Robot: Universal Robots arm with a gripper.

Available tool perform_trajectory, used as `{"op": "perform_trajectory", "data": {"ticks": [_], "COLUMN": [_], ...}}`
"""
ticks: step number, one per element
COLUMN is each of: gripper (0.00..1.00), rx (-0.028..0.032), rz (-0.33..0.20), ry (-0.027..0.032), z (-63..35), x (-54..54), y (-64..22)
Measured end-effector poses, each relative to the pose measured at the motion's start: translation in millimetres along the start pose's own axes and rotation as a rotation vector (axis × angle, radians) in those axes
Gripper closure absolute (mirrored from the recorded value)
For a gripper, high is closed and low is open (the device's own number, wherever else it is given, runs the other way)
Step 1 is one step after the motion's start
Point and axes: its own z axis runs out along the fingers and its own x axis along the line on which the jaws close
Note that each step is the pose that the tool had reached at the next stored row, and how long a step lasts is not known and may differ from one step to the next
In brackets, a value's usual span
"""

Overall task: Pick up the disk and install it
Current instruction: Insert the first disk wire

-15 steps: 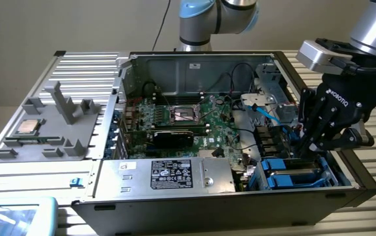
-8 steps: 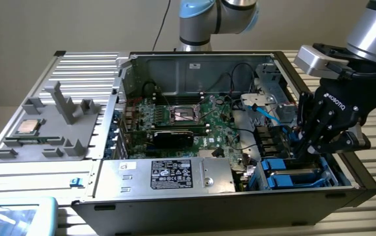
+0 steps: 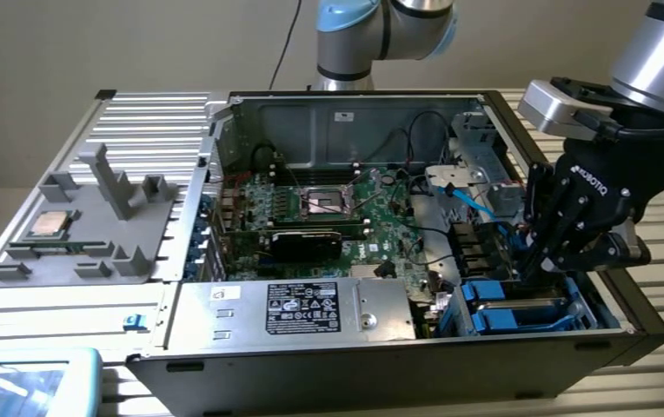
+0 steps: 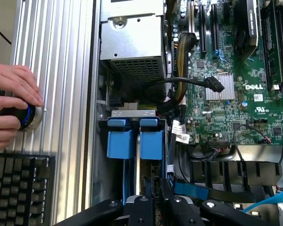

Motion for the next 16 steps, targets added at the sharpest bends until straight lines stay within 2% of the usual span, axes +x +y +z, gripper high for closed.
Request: {"op": "perform_trajectory", "data": {"ticks": [16], "gripper": [0.84], "rx": [0.0012], "rz": [0.000], "ry": [0.0002], "z": [2.5], "x": [2.3], "y": [-0.5]}}
